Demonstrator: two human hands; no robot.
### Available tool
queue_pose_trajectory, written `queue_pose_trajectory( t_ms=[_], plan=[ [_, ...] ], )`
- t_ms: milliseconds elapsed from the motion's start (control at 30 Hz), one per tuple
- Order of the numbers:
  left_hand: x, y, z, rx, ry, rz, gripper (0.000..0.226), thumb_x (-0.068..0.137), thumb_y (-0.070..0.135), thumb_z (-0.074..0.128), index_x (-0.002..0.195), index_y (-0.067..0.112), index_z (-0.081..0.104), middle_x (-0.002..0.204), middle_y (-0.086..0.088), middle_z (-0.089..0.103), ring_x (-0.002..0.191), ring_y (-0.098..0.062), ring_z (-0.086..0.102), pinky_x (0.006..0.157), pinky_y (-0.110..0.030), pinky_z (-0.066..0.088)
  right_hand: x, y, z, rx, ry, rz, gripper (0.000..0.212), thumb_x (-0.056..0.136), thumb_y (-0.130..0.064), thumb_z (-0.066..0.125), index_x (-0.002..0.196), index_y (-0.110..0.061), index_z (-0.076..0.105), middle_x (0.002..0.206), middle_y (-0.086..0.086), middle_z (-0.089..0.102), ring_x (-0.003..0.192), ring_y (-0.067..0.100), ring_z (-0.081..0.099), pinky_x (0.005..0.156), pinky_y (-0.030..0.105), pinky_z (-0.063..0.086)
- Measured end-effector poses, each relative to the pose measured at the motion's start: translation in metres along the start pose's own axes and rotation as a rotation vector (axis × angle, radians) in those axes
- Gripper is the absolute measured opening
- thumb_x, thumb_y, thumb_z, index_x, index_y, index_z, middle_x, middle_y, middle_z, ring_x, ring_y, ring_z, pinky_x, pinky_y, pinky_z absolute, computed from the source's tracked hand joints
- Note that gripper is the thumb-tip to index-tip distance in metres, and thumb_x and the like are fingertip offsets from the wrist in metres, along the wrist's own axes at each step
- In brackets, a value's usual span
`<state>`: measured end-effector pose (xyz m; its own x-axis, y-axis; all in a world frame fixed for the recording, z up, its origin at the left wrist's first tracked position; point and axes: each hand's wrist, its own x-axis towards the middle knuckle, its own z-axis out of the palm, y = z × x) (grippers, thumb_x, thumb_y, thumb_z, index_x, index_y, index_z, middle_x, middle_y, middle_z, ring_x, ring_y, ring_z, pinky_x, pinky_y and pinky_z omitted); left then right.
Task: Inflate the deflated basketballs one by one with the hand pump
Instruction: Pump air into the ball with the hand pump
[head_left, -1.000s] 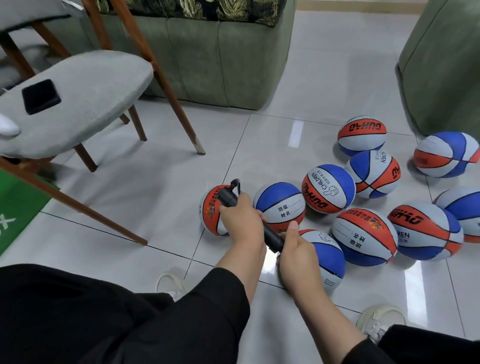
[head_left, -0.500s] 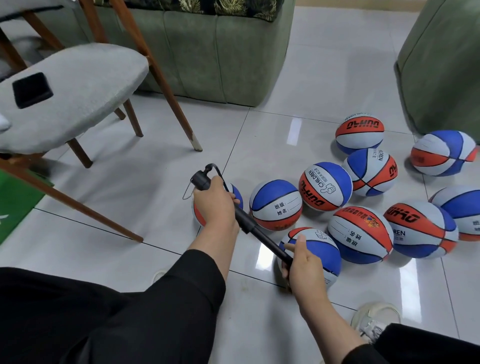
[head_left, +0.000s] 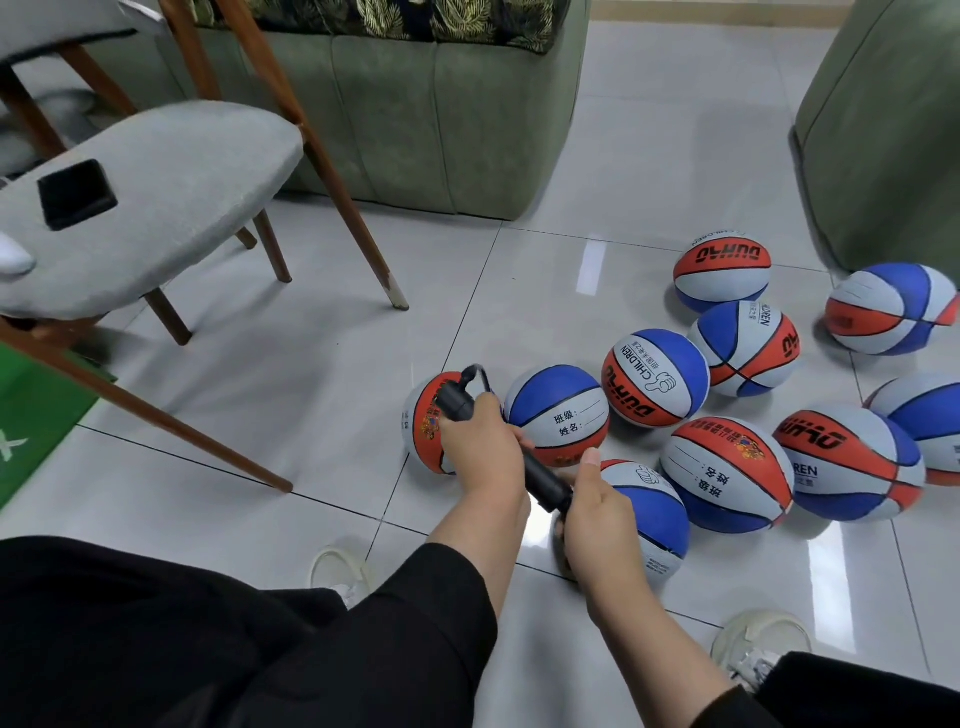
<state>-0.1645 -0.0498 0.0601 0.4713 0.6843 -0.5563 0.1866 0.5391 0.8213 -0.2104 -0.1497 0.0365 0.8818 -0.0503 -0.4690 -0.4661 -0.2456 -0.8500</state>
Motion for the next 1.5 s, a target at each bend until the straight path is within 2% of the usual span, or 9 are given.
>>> queue_pose_trajectory(
  t_ms=[367,433,600,800,933,1067,1167,1267,1500],
  plan=[
    [0.026,0.039,-0.003,0.014,0.029,0.055,0.007,0.094,0.02,0.056,0.099,0.016,0.054,0.055,-0.003,0.054,0.047,-0.02,0.051,0.05,-0.027,0.048,0.0,0.021,-0.019,0.044,-0.003,0.137,0.057,0.107,-0.055,0.025,0.104,-0.021,0.071,0.057,0.008,0.054,0.049,0.018,0.046,0.048,0.024,0.038],
    [0.021,0.029,-0.004,0.01,0.027,0.057,0.008,0.095,0.02,0.056,0.1,0.015,0.054,0.057,-0.004,0.054,0.048,-0.021,0.052,0.049,-0.027,0.049,0.004,0.022,-0.016,0.017,0.023,0.102,0.06,0.107,-0.053,0.024,0.104,-0.019,0.073,0.063,0.008,0.061,0.052,0.019,0.052,0.055,0.029,0.043],
    [0.009,0.007,-0.001,0.009,0.004,0.031,0.02,0.093,0.019,0.056,0.109,0.007,0.055,0.047,-0.001,0.054,0.042,-0.022,0.053,0.057,-0.034,0.052,0.008,0.014,-0.005,-0.025,0.097,0.008,0.067,0.103,-0.063,0.021,0.101,-0.022,0.074,0.091,0.01,0.074,0.089,0.029,0.067,0.087,0.042,0.053],
    [-0.001,-0.005,-0.001,0.014,-0.012,0.016,0.031,0.092,0.014,0.052,0.118,-0.002,0.055,0.05,-0.005,0.055,0.046,-0.023,0.054,0.052,-0.032,0.052,0.006,0.005,0.001,-0.064,0.077,-0.053,0.066,0.106,-0.055,0.021,0.09,-0.018,0.073,0.077,0.01,0.069,0.08,0.031,0.064,0.078,0.04,0.052],
    [-0.004,-0.01,-0.009,0.003,-0.018,-0.008,0.017,0.095,0.014,0.053,0.112,0.011,0.056,0.053,-0.005,0.057,0.047,-0.023,0.056,0.055,-0.032,0.052,0.01,0.015,0.001,0.005,0.065,0.008,0.069,0.095,-0.071,0.024,0.092,-0.021,0.071,0.075,0.007,0.071,0.076,0.031,0.067,0.078,0.045,0.057],
    [0.009,0.004,-0.005,-0.024,-0.002,-0.011,0.006,0.095,0.018,0.056,0.098,0.013,0.055,0.053,-0.006,0.055,0.045,-0.023,0.053,0.053,-0.032,0.051,0.01,0.019,-0.009,-0.018,0.041,0.012,0.061,0.103,-0.058,0.029,0.095,-0.016,0.071,0.059,0.007,0.062,0.059,0.024,0.058,0.063,0.037,0.049],
    [0.022,0.022,-0.002,-0.034,0.036,-0.002,0.007,0.096,0.021,0.059,0.093,0.015,0.055,0.058,-0.009,0.054,0.044,-0.022,0.052,0.048,-0.029,0.05,0.01,0.029,-0.019,0.045,0.04,0.0,0.059,0.091,-0.053,0.037,0.1,-0.004,0.069,0.067,0.008,0.061,0.06,0.024,0.055,0.06,0.034,0.046],
    [0.022,0.026,-0.003,-0.027,0.021,0.011,0.006,0.096,0.02,0.058,0.093,0.016,0.055,0.059,-0.008,0.054,0.043,-0.02,0.05,0.043,-0.025,0.047,0.009,0.036,-0.021,0.079,0.023,0.021,0.065,0.081,-0.063,0.038,0.096,-0.008,0.069,0.065,0.007,0.059,0.054,0.022,0.051,0.054,0.03,0.041],
    [0.008,0.002,-0.003,0.017,0.025,0.047,0.008,0.095,0.014,0.054,0.102,0.012,0.054,0.054,-0.004,0.055,0.054,-0.027,0.055,0.054,-0.033,0.052,0.011,0.021,-0.001,0.007,0.065,0.063,0.076,0.086,-0.072,0.017,0.103,-0.024,0.073,0.082,0.005,0.064,0.079,0.025,0.059,0.081,0.039,0.049]
  ],
)
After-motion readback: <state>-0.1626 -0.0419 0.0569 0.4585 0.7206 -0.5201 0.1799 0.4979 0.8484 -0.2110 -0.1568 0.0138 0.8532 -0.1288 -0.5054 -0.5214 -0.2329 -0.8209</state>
